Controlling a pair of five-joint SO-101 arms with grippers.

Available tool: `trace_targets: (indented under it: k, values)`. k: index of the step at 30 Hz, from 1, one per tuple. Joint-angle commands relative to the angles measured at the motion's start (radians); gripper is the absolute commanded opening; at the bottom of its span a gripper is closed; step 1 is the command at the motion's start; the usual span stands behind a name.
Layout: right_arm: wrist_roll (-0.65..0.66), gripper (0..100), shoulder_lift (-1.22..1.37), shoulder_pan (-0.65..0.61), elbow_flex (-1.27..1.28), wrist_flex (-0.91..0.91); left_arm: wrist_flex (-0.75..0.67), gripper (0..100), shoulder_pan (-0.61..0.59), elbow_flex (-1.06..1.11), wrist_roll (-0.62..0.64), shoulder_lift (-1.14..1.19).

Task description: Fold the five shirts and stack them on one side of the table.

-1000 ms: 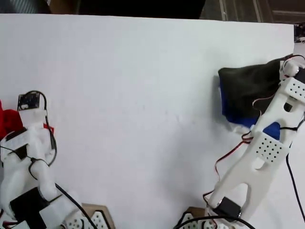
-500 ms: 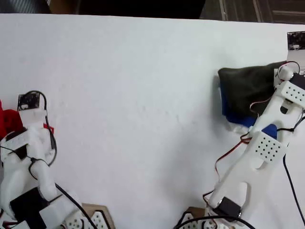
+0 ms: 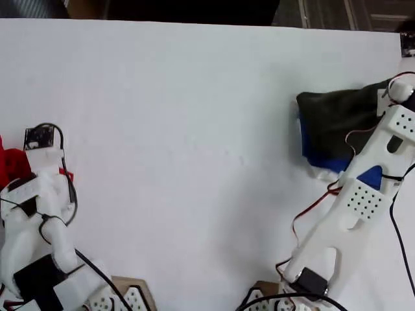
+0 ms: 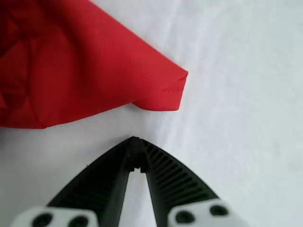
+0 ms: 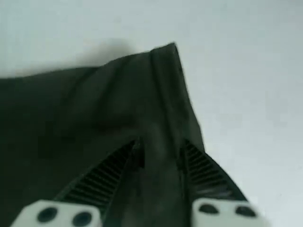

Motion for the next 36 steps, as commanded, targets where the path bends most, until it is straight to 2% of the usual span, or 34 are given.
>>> trace_targets:
  k: [1, 17, 26, 33, 36]
  values:
    - [-0.008, 19.0, -0.097, -0.007, -0.035, 0.137, -0.017, 3, 0.000, -0.007, 0.012, -0.002]
    - [-0.048, 19.1, -0.093, 0.182, -0.008, 0.137, -0.017, 3, 0.000, -0.007, 0.012, -0.002]
    - [-0.052, 19.2, -0.093, 0.131, 0.218, 0.133, -0.017, 3, 0.000, -0.007, 0.012, -0.002]
    - [-0.092, 18.7, -0.093, 0.124, 0.261, 0.110, -0.017, 3, 0.000, -0.007, 0.012, -0.002]
    - [-0.094, 8.3, -0.093, 0.130, 0.256, 0.101, -0.017, 3, 0.000, -0.007, 0.012, -0.002]
